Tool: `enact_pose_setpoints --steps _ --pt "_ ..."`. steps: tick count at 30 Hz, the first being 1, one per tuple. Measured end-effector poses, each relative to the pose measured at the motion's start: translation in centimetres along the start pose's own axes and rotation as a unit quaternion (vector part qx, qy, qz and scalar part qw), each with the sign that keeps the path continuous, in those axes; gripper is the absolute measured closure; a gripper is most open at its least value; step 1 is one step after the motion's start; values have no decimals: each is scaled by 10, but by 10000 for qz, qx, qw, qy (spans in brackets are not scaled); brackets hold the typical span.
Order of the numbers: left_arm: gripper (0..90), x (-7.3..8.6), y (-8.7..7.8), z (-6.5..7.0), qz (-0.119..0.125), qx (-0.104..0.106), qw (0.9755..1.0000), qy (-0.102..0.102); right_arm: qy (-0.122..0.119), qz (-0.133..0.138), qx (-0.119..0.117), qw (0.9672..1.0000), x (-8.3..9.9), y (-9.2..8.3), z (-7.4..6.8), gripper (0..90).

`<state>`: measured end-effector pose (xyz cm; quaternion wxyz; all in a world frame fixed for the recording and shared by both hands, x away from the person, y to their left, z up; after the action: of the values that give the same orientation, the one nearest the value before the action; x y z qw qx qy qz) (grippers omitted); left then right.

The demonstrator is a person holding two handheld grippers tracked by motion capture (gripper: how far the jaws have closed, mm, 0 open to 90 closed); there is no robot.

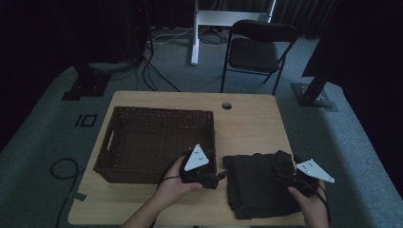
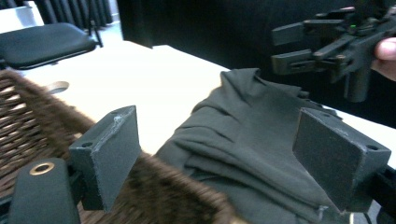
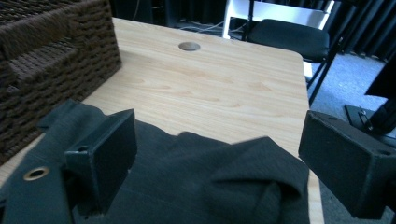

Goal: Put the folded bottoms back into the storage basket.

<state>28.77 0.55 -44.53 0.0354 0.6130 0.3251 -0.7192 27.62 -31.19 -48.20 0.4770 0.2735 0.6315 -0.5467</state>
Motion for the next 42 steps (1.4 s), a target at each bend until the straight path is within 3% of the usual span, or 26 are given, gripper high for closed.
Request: enact_pose_setpoints --steps 5,8,18,23,28,36,42 --pt "154 -1 12 11 108 192 9998 29 41 -89 13 10000 11 1 6 114" --pt "154 2 23 17 15 211 9997 124 75 -117 11 9999 15 0 8 114" --pt "154 4 47 47 -7 558 9984 86 169 -172 29 9997 28 1 16 115" --pt "154 12 60 58 -144 628 9979 115 203 -245 51 9995 35 4 20 115" --pt "154 21 71 67 -242 643 9976 68 226 -353 99 9991 42 7 26 115" --pt "154 35 81 75 -303 501 9983 42 288 -563 119 9979 57 13 34 115" --pt "154 46 88 80 -337 412 9985 -160 293 -708 136 9970 65 20 37 115"
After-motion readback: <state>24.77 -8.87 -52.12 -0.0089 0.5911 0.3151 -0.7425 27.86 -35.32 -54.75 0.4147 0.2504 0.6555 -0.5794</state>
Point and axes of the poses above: each handheld gripper's, and its own axes: y roughly forward along the jaws, x roughly out of its underside, z roughly to its right, the point moved 3 cm from there along y, roughly forward along the jaws, and after that the axes turned 2 degrees about -z, right-handed, at the moved point
